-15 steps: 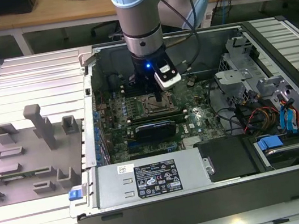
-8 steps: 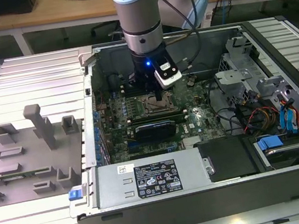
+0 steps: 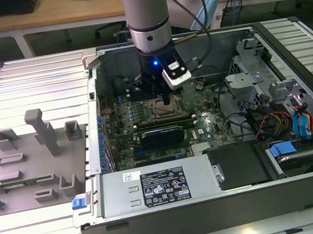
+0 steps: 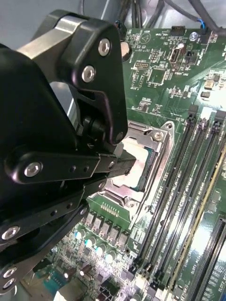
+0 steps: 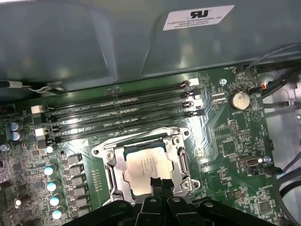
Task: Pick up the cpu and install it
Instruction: 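Install the first cpu locking lever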
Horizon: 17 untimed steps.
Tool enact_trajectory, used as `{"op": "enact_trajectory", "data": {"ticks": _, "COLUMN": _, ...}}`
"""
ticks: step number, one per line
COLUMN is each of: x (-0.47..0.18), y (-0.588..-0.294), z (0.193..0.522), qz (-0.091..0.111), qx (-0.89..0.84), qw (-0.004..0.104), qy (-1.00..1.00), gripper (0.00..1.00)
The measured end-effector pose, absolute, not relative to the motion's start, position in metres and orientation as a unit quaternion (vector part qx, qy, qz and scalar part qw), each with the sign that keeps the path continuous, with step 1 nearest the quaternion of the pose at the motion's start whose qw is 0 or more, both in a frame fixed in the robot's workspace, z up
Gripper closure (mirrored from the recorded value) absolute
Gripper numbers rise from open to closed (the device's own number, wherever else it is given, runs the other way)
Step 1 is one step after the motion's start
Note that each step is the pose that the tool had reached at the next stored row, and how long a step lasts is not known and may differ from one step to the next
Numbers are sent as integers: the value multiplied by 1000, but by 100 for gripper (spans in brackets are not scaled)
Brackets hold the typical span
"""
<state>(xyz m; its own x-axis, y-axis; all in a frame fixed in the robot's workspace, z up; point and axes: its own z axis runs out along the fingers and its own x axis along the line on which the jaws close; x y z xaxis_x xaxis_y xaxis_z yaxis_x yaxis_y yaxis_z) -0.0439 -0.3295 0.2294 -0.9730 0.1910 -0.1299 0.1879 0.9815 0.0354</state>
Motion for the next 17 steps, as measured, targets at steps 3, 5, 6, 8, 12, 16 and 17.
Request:
{"op": "enact_trajectory", "data": {"ticks": 3, "x": -43, "y": -330, "z": 229, "qz": 13, "qx": 87, "qw": 64, "qy": 994, "gripper": 89}}
{"op": "enact_trajectory", "data": {"ticks": 5, "x": -43, "y": -330, "z": 228, "qz": 13, "qx": 76, "qw": 57, "qy": 995, "gripper": 89}}
{"op": "enact_trajectory", "data": {"ticks": 6, "x": -43, "y": -330, "z": 228, "qz": 13, "qx": 74, "qw": 56, "qy": 996, "gripper": 89}}
{"op": "enact_trajectory", "data": {"ticks": 8, "x": -43, "y": -330, "z": 229, "qz": 13, "qx": 73, "qw": 55, "qy": 996, "gripper": 89}}
{"op": "enact_trajectory", "data": {"ticks": 12, "x": -42, "y": -330, "z": 239, "qz": 13, "qx": 73, "qw": 55, "qy": 996, "gripper": 89}}
{"op": "enact_trajectory", "data": {"ticks": 16, "x": -42, "y": -329, "z": 241, "qz": 13, "qx": 73, "qw": 55, "qy": 996, "gripper": 89}}
{"op": "enact_trajectory", "data": {"ticks": 17, "x": -42, "y": -330, "z": 242, "qz": 13, "qx": 73, "qw": 55, "qy": 996, "gripper": 89}}
